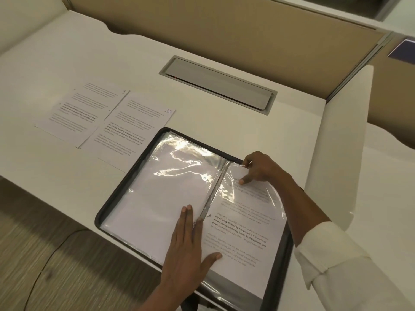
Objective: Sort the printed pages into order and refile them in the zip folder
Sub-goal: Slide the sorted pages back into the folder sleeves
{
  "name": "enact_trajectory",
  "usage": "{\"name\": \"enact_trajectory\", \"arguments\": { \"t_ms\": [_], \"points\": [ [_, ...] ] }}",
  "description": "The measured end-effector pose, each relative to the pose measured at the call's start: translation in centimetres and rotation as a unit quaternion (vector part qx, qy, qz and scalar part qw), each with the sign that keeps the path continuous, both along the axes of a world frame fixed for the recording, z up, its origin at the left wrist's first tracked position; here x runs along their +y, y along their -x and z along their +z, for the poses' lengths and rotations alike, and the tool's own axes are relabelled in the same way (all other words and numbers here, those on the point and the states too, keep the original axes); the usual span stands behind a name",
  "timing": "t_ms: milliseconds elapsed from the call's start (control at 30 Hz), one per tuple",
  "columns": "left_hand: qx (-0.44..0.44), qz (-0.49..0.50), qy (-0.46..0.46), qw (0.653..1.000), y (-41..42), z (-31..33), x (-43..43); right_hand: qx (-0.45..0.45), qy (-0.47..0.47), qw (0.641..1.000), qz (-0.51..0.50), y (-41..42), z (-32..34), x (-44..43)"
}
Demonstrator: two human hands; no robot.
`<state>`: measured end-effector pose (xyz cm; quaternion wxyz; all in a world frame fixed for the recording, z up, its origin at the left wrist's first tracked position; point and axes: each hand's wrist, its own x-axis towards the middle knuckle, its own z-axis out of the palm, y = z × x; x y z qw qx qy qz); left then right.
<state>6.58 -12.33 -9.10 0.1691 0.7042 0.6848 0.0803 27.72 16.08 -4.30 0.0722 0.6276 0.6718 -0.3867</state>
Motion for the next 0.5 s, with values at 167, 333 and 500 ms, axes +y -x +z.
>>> {"name": "enact_trajectory", "arguments": {
  "t_ms": [167, 333, 500],
  "points": [
    [-0.018, 0.005, -0.006, 1.000, 0.3, 0.0, -1.0, 0.047, 0.032, 0.998, -0.024, -0.5, 0.1, -0.4],
    [-0.024, 0.002, -0.011, 1.000, 0.4, 0.0, -1.3, 0.066, 0.080, 0.994, -0.036, -0.5, 1.3, -0.6],
    [-0.027, 0.008, -0.005, 1.000, 0.4, 0.0, -1.3, 0.040, 0.101, 0.993, -0.041, -0.8, 1.8, -0.6]
  ]
}}
